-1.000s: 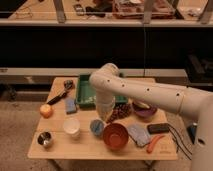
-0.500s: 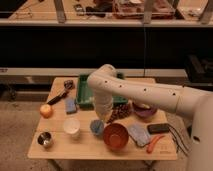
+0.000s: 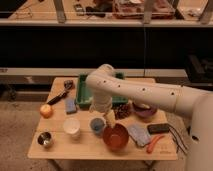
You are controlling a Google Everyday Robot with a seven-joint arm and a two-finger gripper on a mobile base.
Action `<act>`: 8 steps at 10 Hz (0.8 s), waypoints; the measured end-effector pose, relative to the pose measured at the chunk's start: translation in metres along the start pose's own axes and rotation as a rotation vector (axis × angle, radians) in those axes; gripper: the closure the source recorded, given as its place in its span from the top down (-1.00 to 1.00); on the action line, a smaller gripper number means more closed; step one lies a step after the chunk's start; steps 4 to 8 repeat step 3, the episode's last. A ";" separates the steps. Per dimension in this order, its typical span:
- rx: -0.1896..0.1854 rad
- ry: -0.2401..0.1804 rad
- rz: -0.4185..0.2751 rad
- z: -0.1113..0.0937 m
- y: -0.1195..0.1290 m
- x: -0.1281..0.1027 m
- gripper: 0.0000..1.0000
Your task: Place fork in plastic cup
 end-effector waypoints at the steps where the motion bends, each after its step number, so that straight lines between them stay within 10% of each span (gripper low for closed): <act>1: 0.030 0.011 0.012 -0.003 0.001 0.001 0.60; 3: 0.110 0.004 0.041 -0.008 0.007 0.008 0.60; 8: 0.110 0.004 0.041 -0.008 0.007 0.008 0.60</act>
